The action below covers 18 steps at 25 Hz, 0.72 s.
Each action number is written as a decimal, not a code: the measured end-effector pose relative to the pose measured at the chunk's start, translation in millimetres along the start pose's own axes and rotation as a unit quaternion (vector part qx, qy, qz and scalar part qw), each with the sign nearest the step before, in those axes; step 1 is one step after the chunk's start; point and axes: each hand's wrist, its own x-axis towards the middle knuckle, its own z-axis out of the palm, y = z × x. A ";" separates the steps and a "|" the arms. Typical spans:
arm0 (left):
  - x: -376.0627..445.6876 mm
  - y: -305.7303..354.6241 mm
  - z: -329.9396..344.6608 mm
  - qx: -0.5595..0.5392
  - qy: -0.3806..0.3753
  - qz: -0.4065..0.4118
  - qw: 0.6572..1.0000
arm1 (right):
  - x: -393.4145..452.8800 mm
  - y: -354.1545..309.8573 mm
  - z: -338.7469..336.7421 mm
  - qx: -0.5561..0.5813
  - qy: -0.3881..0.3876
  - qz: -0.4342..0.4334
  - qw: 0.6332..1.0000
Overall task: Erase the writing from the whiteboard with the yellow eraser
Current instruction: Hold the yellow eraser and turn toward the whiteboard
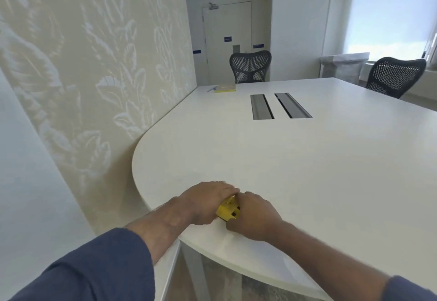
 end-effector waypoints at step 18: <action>-116.1 -74.4 -36.2 0.024 0.163 -0.168 0.972 | 46.2 -95.6 -4.3 -0.009 0.116 -0.226 0.967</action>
